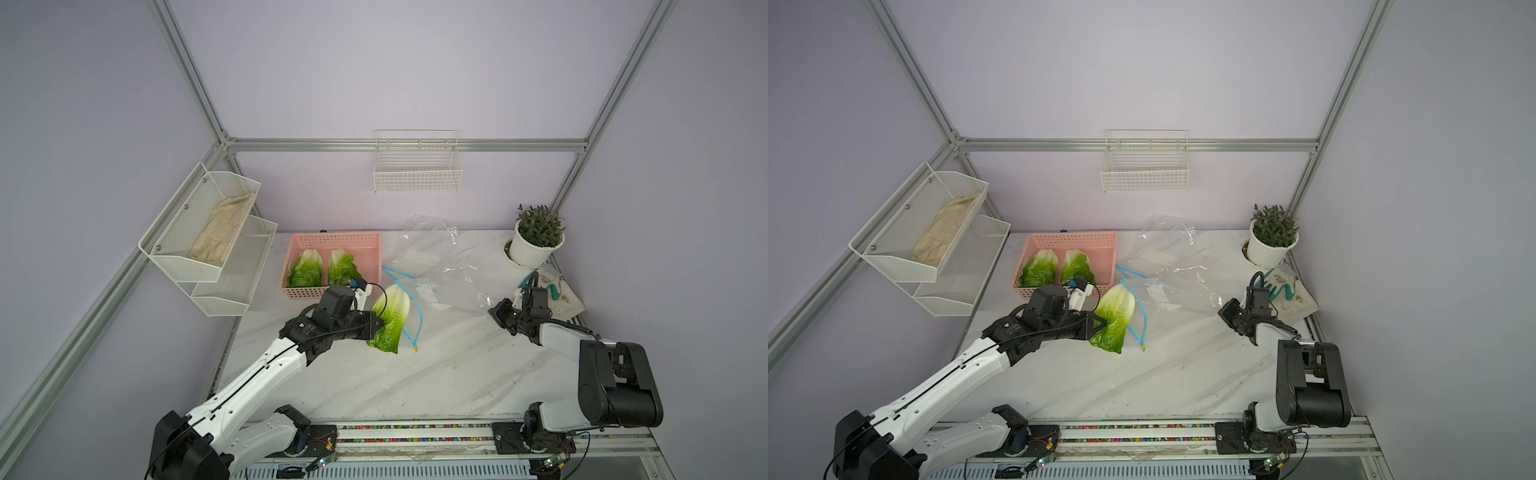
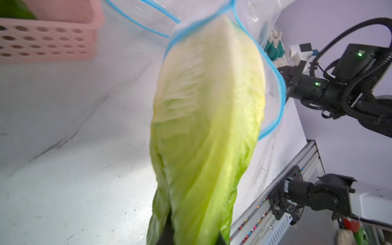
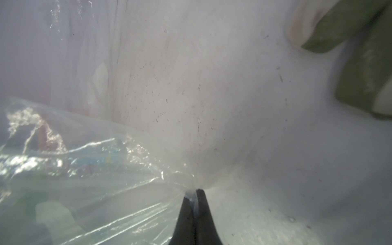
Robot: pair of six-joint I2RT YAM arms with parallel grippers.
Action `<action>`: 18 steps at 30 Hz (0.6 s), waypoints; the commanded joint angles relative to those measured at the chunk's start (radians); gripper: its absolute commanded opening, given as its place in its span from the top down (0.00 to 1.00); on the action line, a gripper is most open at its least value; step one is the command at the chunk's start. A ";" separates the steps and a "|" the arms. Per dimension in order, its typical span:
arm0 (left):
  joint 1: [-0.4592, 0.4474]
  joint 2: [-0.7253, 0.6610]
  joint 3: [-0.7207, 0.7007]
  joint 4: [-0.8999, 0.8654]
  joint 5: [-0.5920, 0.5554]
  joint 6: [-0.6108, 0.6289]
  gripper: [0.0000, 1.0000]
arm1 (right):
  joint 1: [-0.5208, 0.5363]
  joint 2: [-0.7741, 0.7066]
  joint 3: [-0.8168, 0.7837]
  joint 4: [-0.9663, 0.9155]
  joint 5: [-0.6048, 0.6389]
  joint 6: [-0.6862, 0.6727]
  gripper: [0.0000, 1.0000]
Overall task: Open the zip-top bag and take out the chinese cabbages
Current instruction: Pick up the Chinese cabbage from the zipper food storage bag, then place the Chinese cabbage in the basket.
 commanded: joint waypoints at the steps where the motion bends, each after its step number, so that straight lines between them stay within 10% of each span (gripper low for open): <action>1: 0.046 -0.045 0.051 -0.028 -0.132 0.042 0.94 | -0.019 -0.015 0.010 -0.008 0.046 0.008 1.00; 18: 0.189 0.238 0.392 -0.014 -0.282 0.183 0.96 | -0.022 -0.025 0.010 -0.008 0.002 -0.004 1.00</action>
